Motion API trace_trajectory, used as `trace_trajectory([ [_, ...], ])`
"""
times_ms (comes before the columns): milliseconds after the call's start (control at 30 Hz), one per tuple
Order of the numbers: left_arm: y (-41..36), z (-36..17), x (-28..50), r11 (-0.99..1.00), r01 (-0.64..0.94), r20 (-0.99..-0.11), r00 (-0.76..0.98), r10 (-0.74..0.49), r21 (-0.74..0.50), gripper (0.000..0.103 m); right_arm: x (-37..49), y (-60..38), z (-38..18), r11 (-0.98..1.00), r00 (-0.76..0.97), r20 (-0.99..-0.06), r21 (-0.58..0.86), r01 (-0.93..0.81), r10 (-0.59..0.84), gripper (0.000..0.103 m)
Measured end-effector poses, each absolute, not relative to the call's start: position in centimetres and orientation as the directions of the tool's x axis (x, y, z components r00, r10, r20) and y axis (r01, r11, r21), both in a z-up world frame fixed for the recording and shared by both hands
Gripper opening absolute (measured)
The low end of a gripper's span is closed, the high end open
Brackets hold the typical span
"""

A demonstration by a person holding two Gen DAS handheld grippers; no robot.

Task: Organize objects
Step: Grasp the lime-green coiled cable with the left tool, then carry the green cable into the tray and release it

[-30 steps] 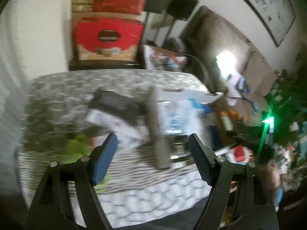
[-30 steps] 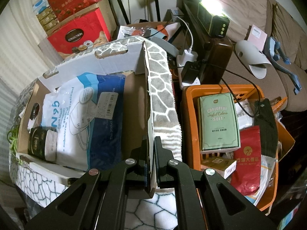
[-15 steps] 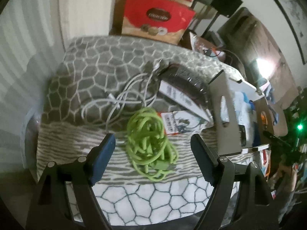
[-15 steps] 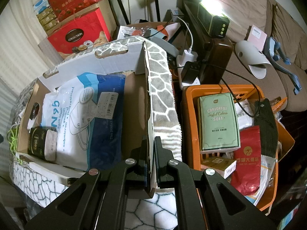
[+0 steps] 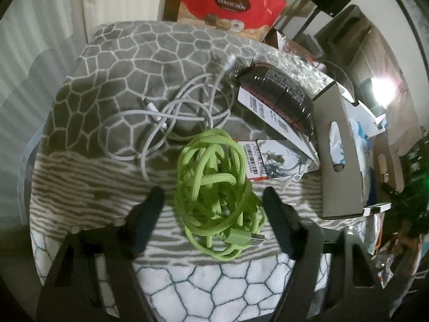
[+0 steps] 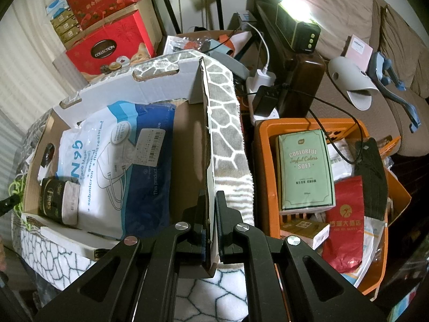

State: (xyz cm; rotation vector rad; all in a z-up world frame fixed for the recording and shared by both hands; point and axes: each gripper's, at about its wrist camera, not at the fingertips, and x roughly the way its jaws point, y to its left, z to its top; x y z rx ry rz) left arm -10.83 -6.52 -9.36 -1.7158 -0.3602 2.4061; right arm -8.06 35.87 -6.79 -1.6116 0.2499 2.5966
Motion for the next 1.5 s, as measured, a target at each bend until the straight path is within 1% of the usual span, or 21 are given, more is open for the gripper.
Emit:
trace_trajectory([
  [67, -6.4, -9.5, -10.7, -0.959, 0.008, -0.905, -0.331, 0.266, -0.285, 0.055, -8.1, 35.9, -6.8, -0.984, -0.445, -0.895, 0.100, -0.149, -0.023, 0.005],
  [100, -6.3, -9.4, -10.6, -0.961, 0.007, -0.904, -0.342, 0.257, -0.276, 0.054, -8.1, 35.8, -6.8, -0.984, -0.446, -0.895, 0.100, -0.149, -0.023, 0.005],
  [167, -6.3, -9.2, -10.5, -0.962, 0.006, -0.900, -0.356, 0.253, -0.273, 0.043, -8.0, 35.8, -6.8, -0.984, -0.445, -0.895, 0.098, -0.149, -0.022, 0.005],
  [233, -6.4, -8.9, -10.5, -0.961, 0.005, -0.896, -0.364, 0.256, -0.276, 0.036, -8.0, 35.9, -6.8, -0.984, -0.445, -0.895, 0.099, -0.150, -0.022, 0.005],
  [267, -6.5, -8.8, -10.4, -0.960, 0.007, -0.893, -0.367, 0.259, -0.281, 0.033, -8.0, 35.8, -6.8, -0.984, -0.445, -0.895, 0.099, -0.150, -0.022, 0.005],
  [367, -7.1, -8.3, -10.3, -0.955, 0.012, -0.883, -0.384, 0.269, -0.296, 0.028, -8.1, 35.9, -6.8, -0.984, -0.446, -0.895, 0.099, -0.150, -0.022, 0.005],
  [533, -7.5, -6.4, -9.8, -0.936, -0.007, -0.852, -0.410, 0.324, -0.353, 0.027, -8.0, 35.8, -6.8, -0.984, -0.446, -0.895, 0.098, -0.149, -0.021, 0.005],
  [767, -6.3, -2.5, -10.1, -0.915, -0.071, -0.808, -0.445, 0.386, -0.398, 0.027, -8.0, 35.8, -6.8, -0.984, -0.446, -0.895, 0.098, -0.150, -0.021, 0.005],
  [967, -2.8, -0.4, -11.0, -0.889, -0.148, -0.774, -0.445, 0.451, -0.433, 0.027, -8.0, 35.8, -6.8, -0.984, -0.446, -0.895, 0.098, -0.149, -0.021, 0.005],
  [1133, 1.7, 0.0, -12.9, -0.855, -0.226, -0.756, -0.399, 0.519, -0.467, 0.027, -8.0, 35.8, -6.9, -0.984, -0.446, -0.895, 0.097, -0.148, -0.021, 0.005],
  [1200, 3.7, 0.0, -13.7, -0.847, -0.267, -0.756, -0.382, 0.531, -0.460, 0.027, -8.0, 35.8, -6.9, -0.984, -0.446, -0.895, 0.097, -0.148, -0.021, 0.005],
  [1333, 7.2, -0.2, -14.9, -0.850, -0.325, -0.772, -0.369, 0.518, -0.415, 0.027, -8.0, 35.8, -6.9, -0.984, -0.446, -0.895, 0.097, -0.148, -0.021, 0.005],
  [1500, 11.2, -0.9, -16.2, -0.857, -0.401, -0.815, -0.343, 0.468, -0.324, 0.027, -8.0, 35.8, -6.9, -0.984, -0.446, -0.895, 0.097, -0.149, -0.021, 0.005],
])
